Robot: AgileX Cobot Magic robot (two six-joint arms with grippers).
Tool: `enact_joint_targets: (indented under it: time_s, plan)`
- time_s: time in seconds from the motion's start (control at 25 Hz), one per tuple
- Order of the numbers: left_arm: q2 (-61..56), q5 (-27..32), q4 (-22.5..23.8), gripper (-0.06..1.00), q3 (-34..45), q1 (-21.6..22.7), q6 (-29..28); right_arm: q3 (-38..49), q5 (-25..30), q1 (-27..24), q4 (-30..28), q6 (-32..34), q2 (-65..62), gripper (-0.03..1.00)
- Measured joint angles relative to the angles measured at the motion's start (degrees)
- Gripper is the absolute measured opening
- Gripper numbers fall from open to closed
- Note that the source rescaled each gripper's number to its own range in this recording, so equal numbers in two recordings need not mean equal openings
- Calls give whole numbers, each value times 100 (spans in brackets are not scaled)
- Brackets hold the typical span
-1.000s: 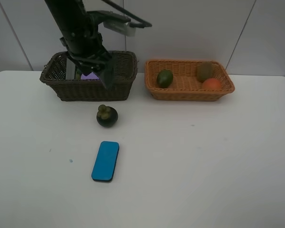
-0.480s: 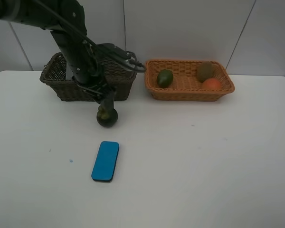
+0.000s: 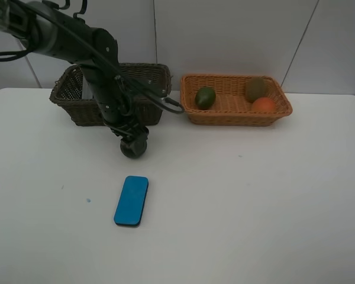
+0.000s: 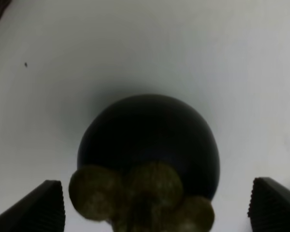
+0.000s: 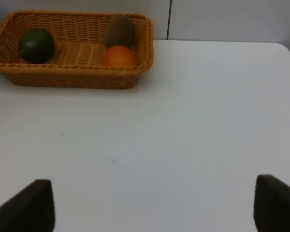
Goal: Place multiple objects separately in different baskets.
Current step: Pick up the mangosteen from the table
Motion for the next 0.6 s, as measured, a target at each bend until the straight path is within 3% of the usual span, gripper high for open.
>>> enact_joint_targets:
  time_s: [0.6]
  plan:
    - [338,-191,-110,98,0,0,44,0,0,0,0,1,0,100]
